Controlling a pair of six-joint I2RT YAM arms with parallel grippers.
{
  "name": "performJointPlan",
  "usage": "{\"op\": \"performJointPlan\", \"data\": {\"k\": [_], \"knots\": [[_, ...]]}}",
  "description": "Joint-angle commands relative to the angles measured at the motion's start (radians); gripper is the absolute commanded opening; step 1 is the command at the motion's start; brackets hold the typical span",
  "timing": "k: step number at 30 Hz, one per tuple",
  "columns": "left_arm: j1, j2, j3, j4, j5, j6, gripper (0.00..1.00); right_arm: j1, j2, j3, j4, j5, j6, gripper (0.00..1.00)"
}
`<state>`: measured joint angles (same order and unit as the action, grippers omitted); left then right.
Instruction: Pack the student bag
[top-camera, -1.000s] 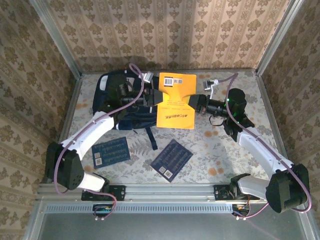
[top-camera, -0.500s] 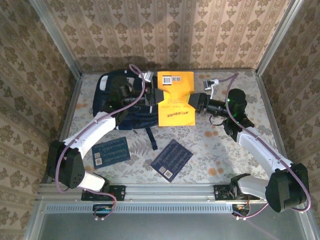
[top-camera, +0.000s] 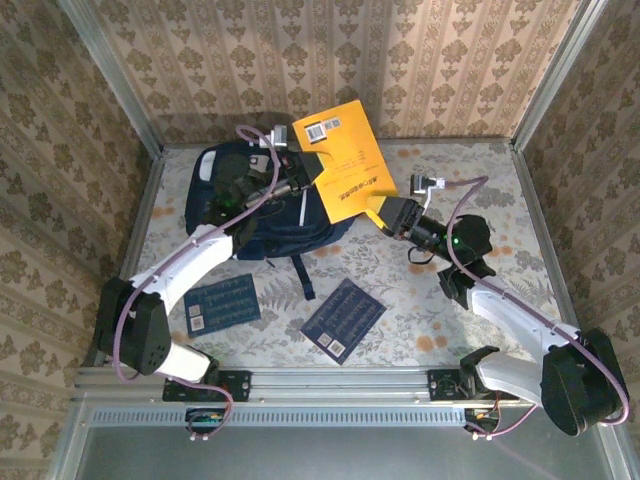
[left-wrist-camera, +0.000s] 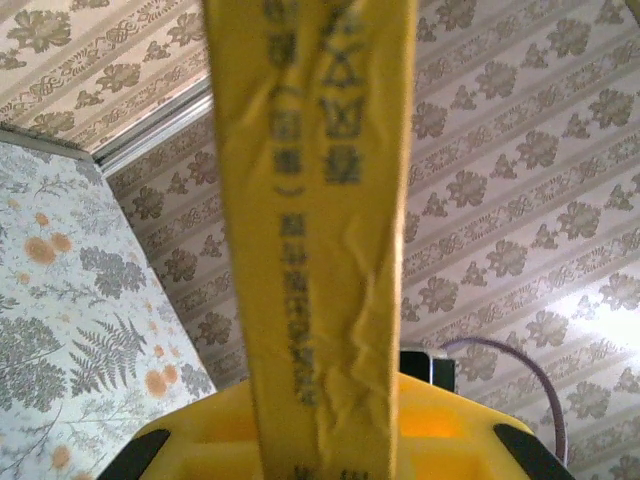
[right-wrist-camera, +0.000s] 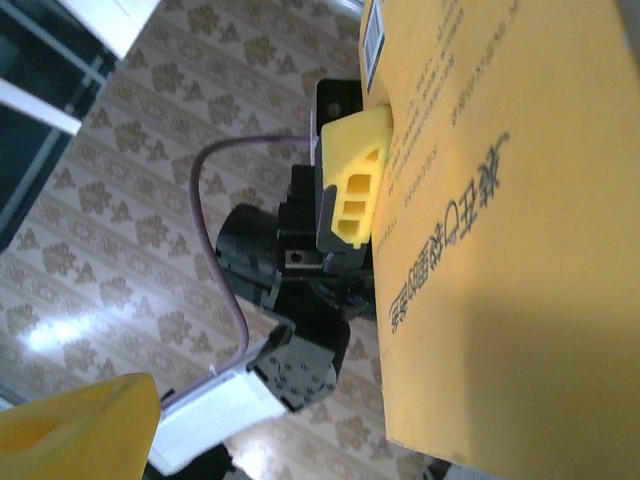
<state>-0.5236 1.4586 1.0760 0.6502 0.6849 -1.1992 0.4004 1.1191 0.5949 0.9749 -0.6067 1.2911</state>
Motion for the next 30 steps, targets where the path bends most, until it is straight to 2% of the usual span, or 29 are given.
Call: {"op": "performJointPlan", "data": {"k": [1,4,8,15,18,19,22,23,26,27,30], "knots": [[-0.027,0.007,0.014,0.136,-0.108,-0.026,0.00,0.048,-0.005,-0.002,0.138,0.201,-0.003,0.87],[-0.054,-0.003,-0.017,0.162,-0.173,-0.022,0.00,0.093,0.015,0.015,0.132,0.334,-0.035,0.81],[-0.091,-0.006,-0.040,0.184,-0.234,-0.012,0.00,0.123,0.051,0.051,0.106,0.445,-0.058,0.64],[-0.122,0.007,-0.059,0.206,-0.273,-0.005,0.00,0.124,0.097,0.058,0.098,0.570,-0.063,0.39],[-0.123,0.012,-0.067,0.211,-0.282,-0.006,0.00,0.119,0.115,0.056,0.100,0.608,-0.058,0.31],[-0.124,0.014,-0.066,0.213,-0.276,-0.005,0.00,0.117,0.122,0.057,0.103,0.618,-0.051,0.27],[-0.123,0.033,-0.053,0.197,-0.257,0.004,0.00,0.106,0.150,0.070,0.119,0.624,-0.043,0.00],[-0.119,0.041,-0.045,0.180,-0.239,0.012,0.00,0.096,0.150,0.071,0.113,0.623,-0.044,0.00],[-0.094,0.040,-0.036,0.067,-0.207,0.069,0.44,0.051,0.104,0.050,0.013,0.600,-0.074,0.00],[-0.079,0.033,-0.032,0.002,-0.199,0.099,0.53,0.032,0.069,0.038,-0.069,0.601,-0.092,0.00],[-0.021,0.016,0.010,-0.255,-0.181,0.251,0.61,-0.012,-0.052,0.027,-0.376,0.600,-0.205,0.00]]}}
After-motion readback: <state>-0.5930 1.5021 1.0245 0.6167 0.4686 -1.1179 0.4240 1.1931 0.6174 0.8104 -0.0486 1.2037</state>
